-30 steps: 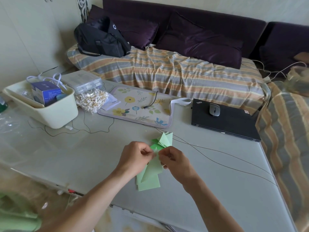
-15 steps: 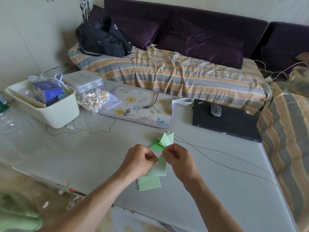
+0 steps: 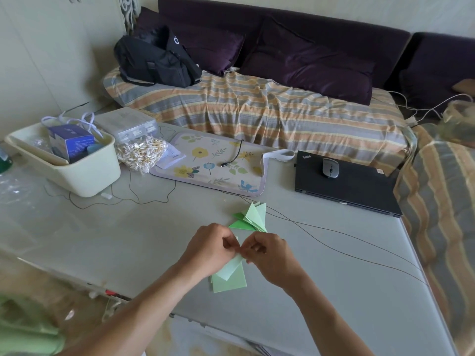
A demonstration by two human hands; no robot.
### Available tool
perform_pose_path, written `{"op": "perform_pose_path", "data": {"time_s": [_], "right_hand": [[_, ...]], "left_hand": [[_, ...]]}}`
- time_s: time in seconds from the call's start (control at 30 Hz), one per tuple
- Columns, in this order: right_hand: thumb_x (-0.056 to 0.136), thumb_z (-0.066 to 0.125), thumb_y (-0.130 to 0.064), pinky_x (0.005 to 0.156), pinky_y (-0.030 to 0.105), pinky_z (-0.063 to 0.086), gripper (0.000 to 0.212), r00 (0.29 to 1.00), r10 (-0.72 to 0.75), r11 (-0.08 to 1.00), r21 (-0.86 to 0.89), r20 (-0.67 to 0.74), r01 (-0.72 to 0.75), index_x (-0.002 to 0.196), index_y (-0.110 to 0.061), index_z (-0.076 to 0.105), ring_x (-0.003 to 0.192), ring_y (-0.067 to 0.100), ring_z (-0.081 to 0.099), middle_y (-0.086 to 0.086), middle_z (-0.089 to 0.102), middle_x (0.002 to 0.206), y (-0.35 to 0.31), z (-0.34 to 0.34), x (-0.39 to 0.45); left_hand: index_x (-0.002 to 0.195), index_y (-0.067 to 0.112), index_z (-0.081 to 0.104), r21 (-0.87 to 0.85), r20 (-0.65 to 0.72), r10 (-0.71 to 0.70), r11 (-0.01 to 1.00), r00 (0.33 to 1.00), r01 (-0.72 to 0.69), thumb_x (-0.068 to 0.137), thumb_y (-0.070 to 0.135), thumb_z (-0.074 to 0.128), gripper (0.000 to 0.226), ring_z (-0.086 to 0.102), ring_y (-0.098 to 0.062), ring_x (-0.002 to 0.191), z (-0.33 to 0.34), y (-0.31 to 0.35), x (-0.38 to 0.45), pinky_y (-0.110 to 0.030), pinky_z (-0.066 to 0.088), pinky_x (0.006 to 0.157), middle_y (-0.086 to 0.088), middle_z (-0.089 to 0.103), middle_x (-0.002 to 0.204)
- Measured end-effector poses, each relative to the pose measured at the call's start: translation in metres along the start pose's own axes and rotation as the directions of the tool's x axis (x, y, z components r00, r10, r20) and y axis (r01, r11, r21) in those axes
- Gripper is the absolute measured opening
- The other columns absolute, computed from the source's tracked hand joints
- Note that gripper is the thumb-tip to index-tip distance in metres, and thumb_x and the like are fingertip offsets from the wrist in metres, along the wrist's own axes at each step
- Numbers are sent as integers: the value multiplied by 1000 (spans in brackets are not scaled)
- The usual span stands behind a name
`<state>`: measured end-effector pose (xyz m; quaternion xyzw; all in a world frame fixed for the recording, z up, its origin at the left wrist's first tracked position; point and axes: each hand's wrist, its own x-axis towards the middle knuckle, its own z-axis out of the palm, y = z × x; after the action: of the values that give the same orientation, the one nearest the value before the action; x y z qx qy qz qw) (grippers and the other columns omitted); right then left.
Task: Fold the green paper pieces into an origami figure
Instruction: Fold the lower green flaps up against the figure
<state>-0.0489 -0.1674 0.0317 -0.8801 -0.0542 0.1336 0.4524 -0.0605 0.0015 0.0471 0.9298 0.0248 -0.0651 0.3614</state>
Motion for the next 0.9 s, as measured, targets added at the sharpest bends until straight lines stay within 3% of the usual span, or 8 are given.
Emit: {"op": "perform_pose_path", "data": {"time_s": [0.17,0.3,0.47,0.63,0.9], "right_hand": [[83,75,-15,53,11,41,5,999,-3,1000,9,-49,4,79,-14,74,53,2,57,4,73,66,-3,2,-1],[77,84,-24,47,9,34,19,993,35,999,38,-113,-31,71,-13,70,46,-1,51,1,70,61,-3,0,1],[77,83,-27,50,12,38,21,993,21,1000,-15,-114,-23,68,-16,67,52,3,51,3,70,67,-1,3,2],[80,79,-24,53,12,40,21,995,7,998,-63,-104,-14,69,-13,65,53,2,53,-5,64,60,-2,6,3],[84,76,-26,59,9,41,12,1000,12,998,-55,0,-12,80,-17,70,62,-3,59,-10,70,70,2,5,1]], "left_hand": [[75,21,77,49,-6,-19,999,1000,19,80,21,62,16,69,-14,70,2,2,0,-28,53,61,5,74,71],[75,15,75,56,-21,-15,998,1000,16,80,24,61,18,68,-20,70,3,-1,2,-34,53,61,-1,73,69],[77,15,76,50,-7,-22,999,1000,22,80,24,61,18,69,-22,72,3,-2,2,-34,54,62,-2,73,71],[79,19,78,46,-4,-27,999,1000,27,83,21,64,15,69,-17,74,2,0,1,-31,55,65,3,75,74],[84,24,80,97,36,-15,995,999,11,85,17,64,18,69,-14,75,3,0,-1,-23,45,58,4,76,79]]}}
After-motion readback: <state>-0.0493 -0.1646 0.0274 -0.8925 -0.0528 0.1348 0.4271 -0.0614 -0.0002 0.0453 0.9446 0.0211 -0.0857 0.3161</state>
